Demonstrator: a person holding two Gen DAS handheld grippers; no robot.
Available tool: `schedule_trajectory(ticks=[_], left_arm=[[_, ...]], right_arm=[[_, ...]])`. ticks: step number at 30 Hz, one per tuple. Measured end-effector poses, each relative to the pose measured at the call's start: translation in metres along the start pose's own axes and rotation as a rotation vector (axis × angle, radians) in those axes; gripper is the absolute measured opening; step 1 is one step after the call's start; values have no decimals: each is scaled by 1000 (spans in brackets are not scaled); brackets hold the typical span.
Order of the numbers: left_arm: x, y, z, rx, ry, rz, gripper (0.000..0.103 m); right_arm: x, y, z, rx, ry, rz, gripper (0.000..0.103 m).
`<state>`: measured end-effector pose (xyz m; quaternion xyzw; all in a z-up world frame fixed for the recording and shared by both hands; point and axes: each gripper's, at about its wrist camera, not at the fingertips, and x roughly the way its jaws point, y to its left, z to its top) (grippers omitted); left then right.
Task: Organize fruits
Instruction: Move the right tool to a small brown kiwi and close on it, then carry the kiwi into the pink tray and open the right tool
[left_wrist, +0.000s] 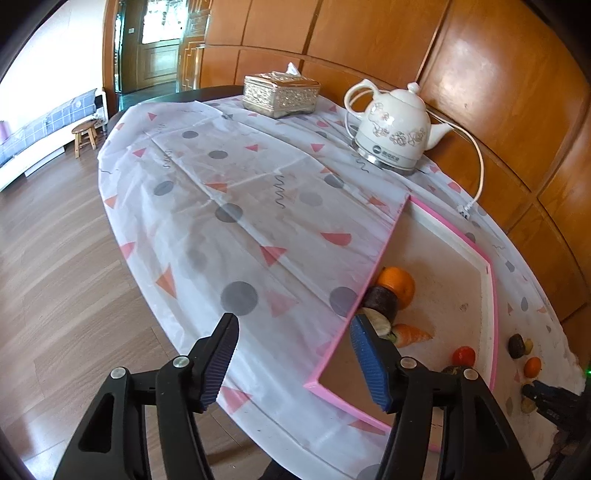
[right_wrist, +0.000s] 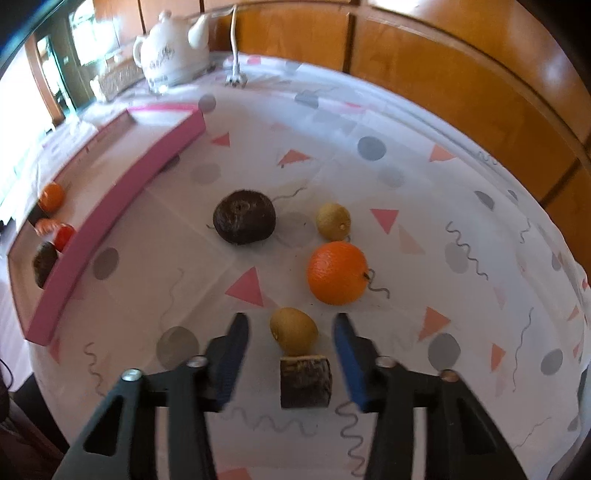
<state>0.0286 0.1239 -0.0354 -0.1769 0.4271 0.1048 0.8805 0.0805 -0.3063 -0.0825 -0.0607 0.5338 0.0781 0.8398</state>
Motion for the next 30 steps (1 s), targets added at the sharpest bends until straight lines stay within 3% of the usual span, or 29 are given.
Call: schedule_trajectory(ticks=[3, 10, 18, 25, 30], left_arm=[[-2, 9, 1, -25, -10, 15, 67], [0, 18, 1, -48, -9, 17, 69], [1, 18, -1, -47, -2, 6, 70], [0, 15, -2, -38, 2, -6, 70], [-1, 13, -2, -32, 2, -14, 72]], right_arm=[[9, 5, 3, -46, 32, -50, 26], [13, 13, 7, -85, 58, -88, 26], [-13, 19, 10, -54, -32, -74, 26], [-37, 50, 21, -66, -123, 15, 26], [-45, 89, 36, -69, -166, 126, 26]])
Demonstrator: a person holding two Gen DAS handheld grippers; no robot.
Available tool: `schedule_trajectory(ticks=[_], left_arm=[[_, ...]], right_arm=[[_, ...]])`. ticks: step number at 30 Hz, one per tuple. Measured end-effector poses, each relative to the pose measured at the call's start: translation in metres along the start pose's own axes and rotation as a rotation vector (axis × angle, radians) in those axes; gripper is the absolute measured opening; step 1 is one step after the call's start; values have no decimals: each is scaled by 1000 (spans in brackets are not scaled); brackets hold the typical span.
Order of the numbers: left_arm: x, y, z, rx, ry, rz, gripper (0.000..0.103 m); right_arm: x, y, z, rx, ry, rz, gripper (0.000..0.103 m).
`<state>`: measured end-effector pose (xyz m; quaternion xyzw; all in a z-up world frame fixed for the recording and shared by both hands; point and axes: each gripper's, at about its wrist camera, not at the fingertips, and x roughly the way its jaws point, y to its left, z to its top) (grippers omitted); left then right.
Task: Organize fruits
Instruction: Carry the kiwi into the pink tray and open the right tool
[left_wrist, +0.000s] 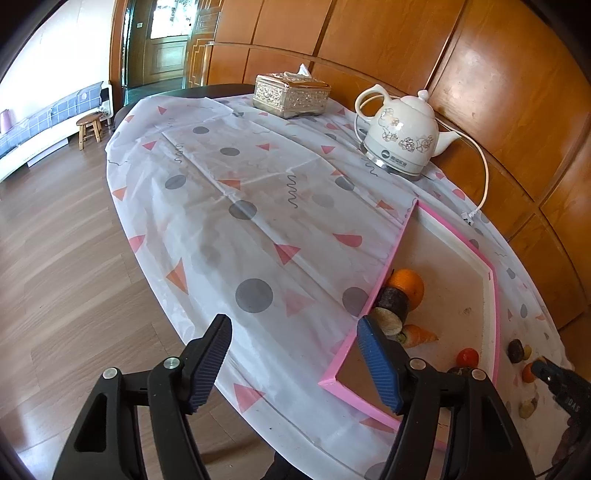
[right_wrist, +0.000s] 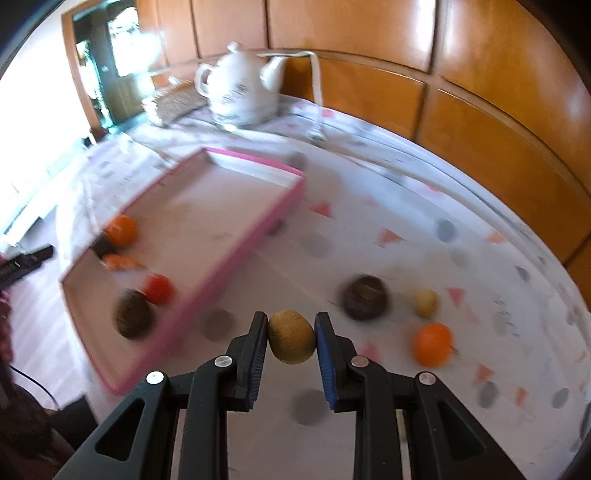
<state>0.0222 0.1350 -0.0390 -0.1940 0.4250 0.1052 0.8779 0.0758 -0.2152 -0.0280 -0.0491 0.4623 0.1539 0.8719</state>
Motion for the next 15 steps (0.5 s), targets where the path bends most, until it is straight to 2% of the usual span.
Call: schedule_trajectory(ticks=[9, 15], left_arm=[[3, 3, 0, -12, 5, -1, 73], [5, 2, 0, -7, 14, -2, 73]], right_arm=[[16, 57, 28, -19, -35, 123, 26], [35, 74, 44, -12, -28, 134, 26]])
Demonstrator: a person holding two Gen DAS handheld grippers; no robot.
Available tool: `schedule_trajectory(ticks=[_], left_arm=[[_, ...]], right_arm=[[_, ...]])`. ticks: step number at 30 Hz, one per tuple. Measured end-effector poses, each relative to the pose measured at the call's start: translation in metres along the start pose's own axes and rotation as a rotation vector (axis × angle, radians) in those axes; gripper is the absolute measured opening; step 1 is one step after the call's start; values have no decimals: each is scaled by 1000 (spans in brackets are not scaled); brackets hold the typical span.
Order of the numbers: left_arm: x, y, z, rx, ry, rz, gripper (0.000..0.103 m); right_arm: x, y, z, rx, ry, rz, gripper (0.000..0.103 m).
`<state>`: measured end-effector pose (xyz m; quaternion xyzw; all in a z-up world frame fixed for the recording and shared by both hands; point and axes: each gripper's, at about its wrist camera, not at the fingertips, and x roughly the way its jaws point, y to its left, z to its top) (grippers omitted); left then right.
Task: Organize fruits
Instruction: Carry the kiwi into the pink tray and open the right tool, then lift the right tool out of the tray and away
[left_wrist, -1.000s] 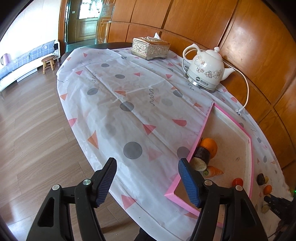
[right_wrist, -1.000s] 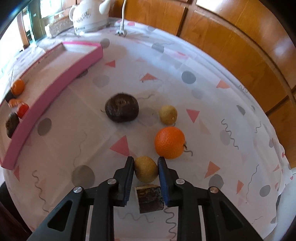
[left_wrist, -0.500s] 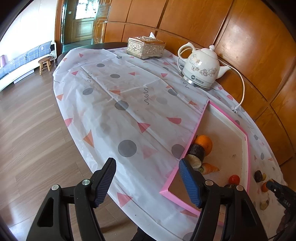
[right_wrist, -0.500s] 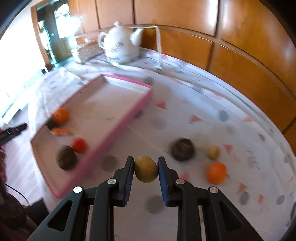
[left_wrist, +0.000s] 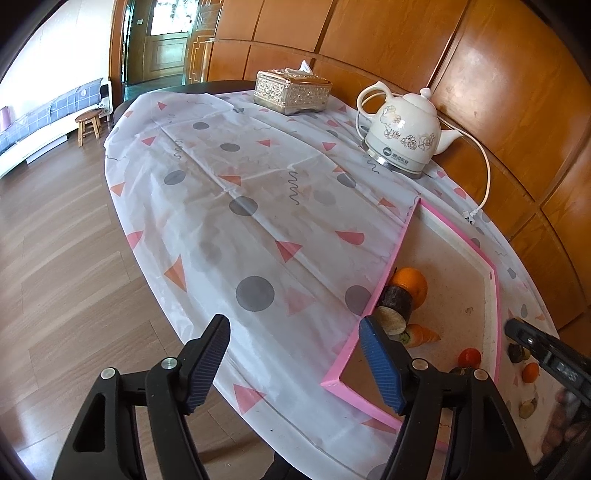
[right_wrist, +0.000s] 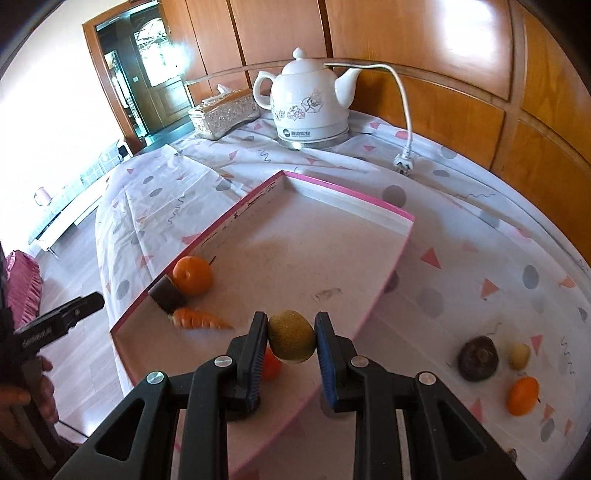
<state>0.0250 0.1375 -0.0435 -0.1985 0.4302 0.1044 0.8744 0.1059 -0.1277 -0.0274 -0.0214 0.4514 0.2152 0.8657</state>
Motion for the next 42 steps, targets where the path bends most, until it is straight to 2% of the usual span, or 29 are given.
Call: schedule_trajectory(ticks=[5, 6, 11, 27, 36, 42], left_arm=[[1, 0, 0, 2, 3, 2, 73], [1, 0, 0, 4, 4, 3, 73], [1, -3, -1, 14, 1, 0, 73], [-11, -22, -5, 82, -24, -21, 73], [-14, -33, -8, 121, -23, -29, 73], [-16, -42, -11, 151, -21, -33, 75]], right_arm=[[21, 2, 5, 37, 26, 11, 29], [23, 2, 5, 41, 29, 10, 33], [23, 3, -2, 41, 38, -7, 34], [-28, 0, -26, -22, -22, -114, 38], [-57, -17, -36, -34, -49, -179, 44], [-80, -32, -39, -35, -75, -219, 45]])
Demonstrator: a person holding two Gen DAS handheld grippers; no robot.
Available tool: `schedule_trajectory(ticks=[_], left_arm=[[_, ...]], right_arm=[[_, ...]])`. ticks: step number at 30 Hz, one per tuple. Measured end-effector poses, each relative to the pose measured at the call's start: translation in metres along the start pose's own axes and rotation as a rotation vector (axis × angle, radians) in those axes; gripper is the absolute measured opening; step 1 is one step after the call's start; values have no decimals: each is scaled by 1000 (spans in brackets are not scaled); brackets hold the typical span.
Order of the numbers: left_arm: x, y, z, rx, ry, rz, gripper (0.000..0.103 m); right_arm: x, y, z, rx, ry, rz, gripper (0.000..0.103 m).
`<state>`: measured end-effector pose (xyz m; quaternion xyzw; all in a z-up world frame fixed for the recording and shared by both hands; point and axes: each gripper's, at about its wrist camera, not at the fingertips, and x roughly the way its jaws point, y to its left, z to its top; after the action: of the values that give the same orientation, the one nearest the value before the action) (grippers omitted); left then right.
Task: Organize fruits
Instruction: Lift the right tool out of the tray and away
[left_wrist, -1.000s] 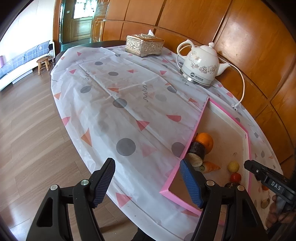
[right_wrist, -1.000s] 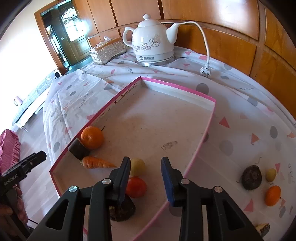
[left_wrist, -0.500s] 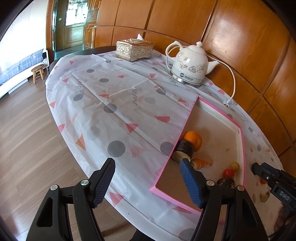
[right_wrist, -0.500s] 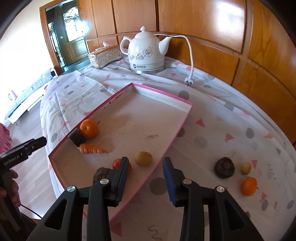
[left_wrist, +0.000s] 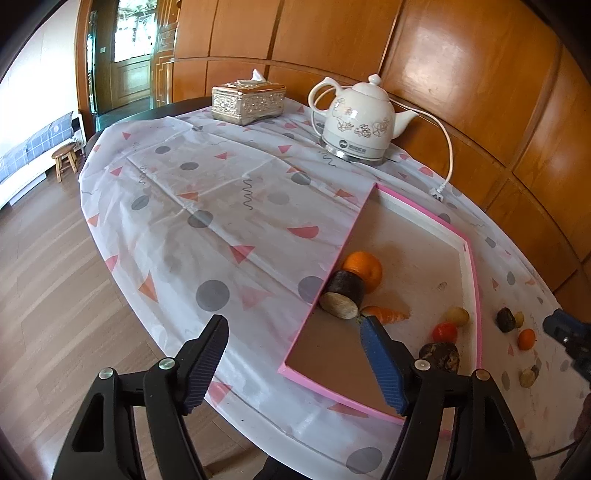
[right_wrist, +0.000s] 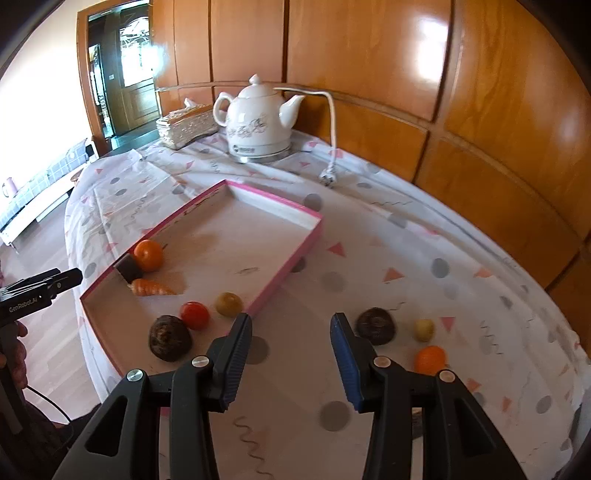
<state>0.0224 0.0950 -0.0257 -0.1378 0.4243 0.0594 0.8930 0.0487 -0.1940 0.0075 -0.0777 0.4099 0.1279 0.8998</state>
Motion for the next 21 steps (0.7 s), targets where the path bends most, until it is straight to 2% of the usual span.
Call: schedule_trajectory(ticks=[19, 21], left_arm=[[3, -18, -4, 62, 28, -12, 79], [3, -20, -4, 67, 27, -13, 79]], right_arm=[[-36, -81, -24, 55, 6, -174, 45], [-39, -95, -30, 78, 12, -200, 48]])
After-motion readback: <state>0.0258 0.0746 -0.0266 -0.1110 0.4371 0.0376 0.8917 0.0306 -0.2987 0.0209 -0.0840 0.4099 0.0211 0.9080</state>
